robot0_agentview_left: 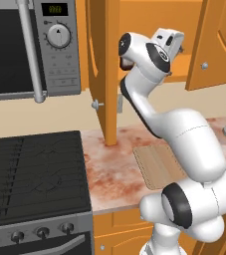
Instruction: Open the cabinet. Place the bowl and condiment on the counter. Then place the lime and garlic on the cutting board.
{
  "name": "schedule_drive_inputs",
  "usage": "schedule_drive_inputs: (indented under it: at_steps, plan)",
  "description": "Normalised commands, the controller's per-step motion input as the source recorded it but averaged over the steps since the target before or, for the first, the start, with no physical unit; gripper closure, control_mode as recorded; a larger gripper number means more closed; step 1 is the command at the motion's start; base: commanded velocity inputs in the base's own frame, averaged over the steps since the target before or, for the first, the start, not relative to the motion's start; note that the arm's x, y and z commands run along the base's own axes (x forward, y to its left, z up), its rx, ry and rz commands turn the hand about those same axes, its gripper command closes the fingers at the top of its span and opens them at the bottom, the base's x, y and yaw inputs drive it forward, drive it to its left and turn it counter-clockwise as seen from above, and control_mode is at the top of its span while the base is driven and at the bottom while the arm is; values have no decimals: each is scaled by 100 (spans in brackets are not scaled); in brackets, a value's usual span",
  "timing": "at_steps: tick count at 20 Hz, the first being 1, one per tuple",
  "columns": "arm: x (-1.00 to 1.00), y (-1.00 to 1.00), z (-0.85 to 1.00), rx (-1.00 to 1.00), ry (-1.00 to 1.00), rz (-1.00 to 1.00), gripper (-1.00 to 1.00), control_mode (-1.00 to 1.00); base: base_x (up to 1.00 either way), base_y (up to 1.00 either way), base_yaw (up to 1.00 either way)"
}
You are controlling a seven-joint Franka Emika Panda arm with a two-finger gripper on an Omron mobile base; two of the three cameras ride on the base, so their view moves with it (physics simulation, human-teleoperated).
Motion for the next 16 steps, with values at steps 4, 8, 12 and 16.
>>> schedule_drive_inputs:
  at_steps: [4,8,12,16]
  plan:
    - [0,-24,1,-2,7,0,-100,-100,0,0,0]
    - [0,-17,0,-5,6,0,-100,-100,0,0,0]
    - [0,-16,0,-7,5,0,-100,-100,0,0,0]
    - [0,-14,0,-8,5,0,-100,-100,0,0,0]
